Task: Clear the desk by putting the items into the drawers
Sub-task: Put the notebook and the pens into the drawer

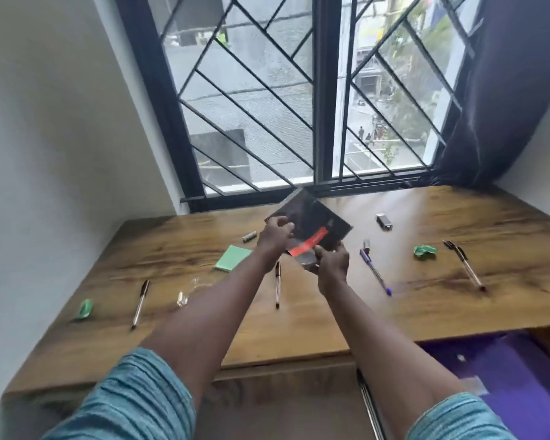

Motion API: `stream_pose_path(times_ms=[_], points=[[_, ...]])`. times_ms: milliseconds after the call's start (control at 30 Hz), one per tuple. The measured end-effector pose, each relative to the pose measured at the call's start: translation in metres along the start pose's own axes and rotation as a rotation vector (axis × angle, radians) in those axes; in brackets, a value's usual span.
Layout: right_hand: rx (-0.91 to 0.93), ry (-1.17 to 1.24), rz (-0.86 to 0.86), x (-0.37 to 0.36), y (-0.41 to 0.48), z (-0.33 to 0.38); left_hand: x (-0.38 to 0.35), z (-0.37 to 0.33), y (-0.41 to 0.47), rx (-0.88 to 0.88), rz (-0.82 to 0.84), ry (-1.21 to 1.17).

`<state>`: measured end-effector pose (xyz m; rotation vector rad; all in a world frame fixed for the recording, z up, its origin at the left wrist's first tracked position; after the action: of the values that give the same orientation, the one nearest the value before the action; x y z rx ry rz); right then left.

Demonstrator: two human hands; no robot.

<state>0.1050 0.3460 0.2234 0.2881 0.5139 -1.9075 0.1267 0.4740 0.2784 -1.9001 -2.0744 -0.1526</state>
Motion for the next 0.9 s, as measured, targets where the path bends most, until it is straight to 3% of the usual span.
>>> stream_pose_path(times_ms=[100,200,400,500,600,767,900], points=[[-0.191,0.312,0.098,0.004,-0.036,-0.013,0.025,0.025,-0.039,0.052,-0.158,0.172],[-0.259,0.373,0.194,0.016,-0.071,-0.022,0.035,0.055,-0.074,0.111,-0.235,0.129],[-0.364,0.385,0.23,0.058,-0.145,-0.051,0.006,0.117,-0.146,0.188,-0.073,-0.227],[-0.353,0.422,0.219,0.093,-0.177,-0.066,-0.003,0.133,-0.189,0.147,-0.147,-0.213],[-0.328,0.359,0.24,0.14,-0.209,-0.058,-0.023,0.144,-0.231,0.212,-0.133,-0.168],[-0.306,0.26,0.005,0.244,-0.23,-0.04,-0.088,0.134,-0.278,0.112,0.008,-0.065],[-0.268,0.234,-0.114,0.322,-0.228,-0.007,-0.164,0.108,-0.299,0.103,0.16,-0.127]])
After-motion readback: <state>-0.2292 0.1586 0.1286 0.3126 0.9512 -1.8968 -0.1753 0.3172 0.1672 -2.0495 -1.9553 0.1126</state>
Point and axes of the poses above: each hand's wrist, its own y-axis towards the middle knuckle, its own x-axis out of the back of the hand, z = x × y, the point moved 6 cm from there along y, towards the middle knuckle, and after that the axes turned 7 degrees about y, right-handed, at the moved point
